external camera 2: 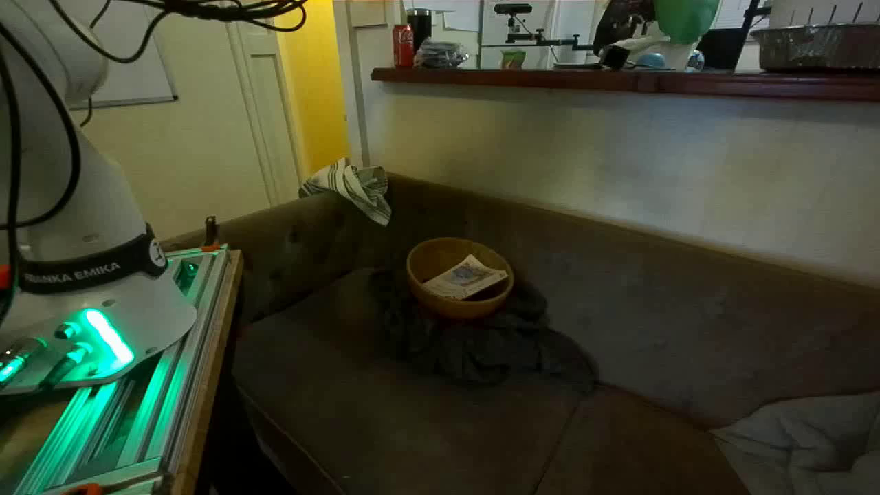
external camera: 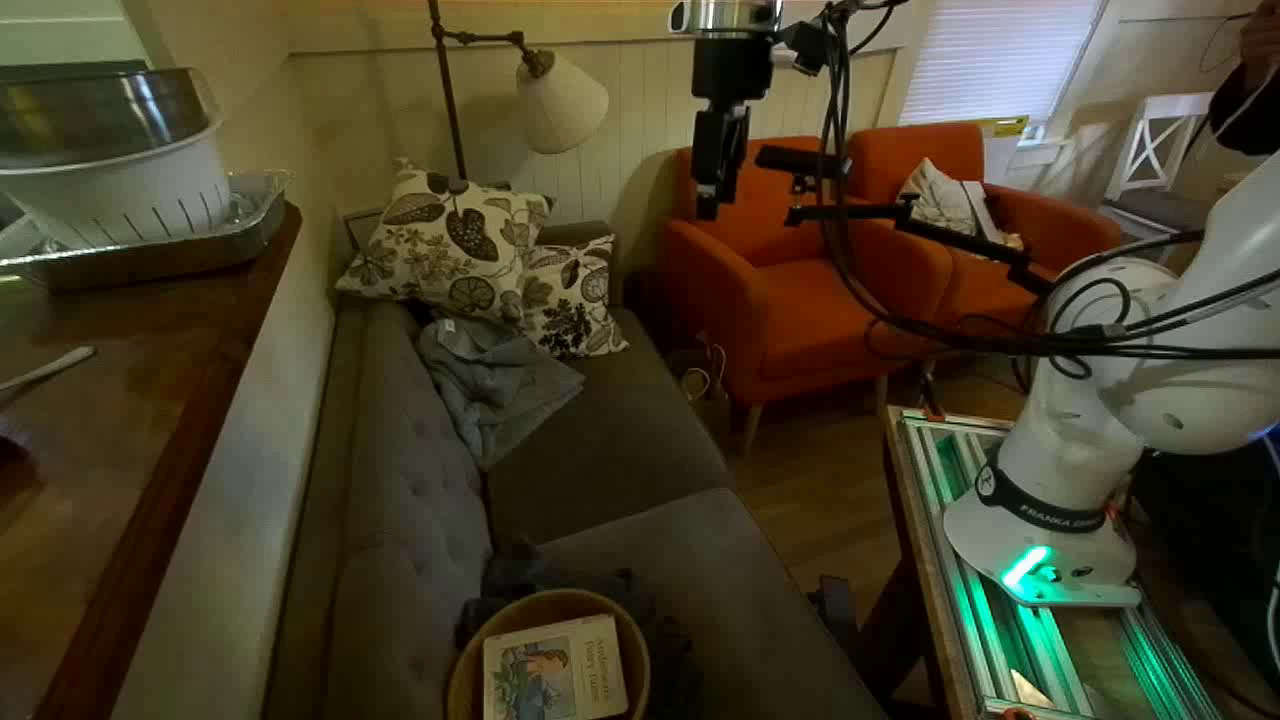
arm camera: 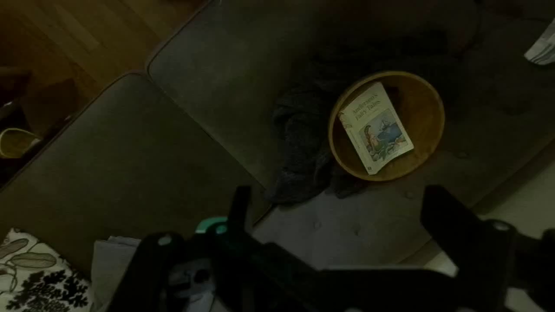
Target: Pick the bowl and put it on the shelf
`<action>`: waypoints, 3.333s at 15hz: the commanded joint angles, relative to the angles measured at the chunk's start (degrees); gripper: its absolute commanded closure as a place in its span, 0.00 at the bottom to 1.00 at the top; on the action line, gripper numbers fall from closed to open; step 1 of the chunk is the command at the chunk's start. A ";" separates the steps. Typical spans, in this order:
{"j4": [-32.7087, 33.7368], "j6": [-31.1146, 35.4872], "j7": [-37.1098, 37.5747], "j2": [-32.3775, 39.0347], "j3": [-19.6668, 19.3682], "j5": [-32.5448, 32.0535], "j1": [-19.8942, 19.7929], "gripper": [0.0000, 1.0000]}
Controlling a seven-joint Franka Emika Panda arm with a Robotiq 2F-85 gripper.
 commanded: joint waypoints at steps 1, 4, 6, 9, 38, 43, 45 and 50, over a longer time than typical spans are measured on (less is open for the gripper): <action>0.15 -0.16 -0.31 0.12 0.82 0.31 -1.02 0.00; 0.94 -0.21 1.35 3.26 1.18 1.43 -0.77 0.00; 0.83 -0.29 5.29 6.57 1.57 5.85 -0.35 0.00; -0.27 1.69 9.57 11.63 2.67 13.91 0.15 0.00; -12.78 49.20 33.56 45.42 15.22 39.57 7.10 0.00; -1.22 46.80 34.89 59.07 13.74 36.90 8.16 0.00; 1.81 45.31 37.16 63.33 12.60 34.69 9.95 0.00; 2.87 44.61 35.42 66.15 13.06 35.12 10.19 0.00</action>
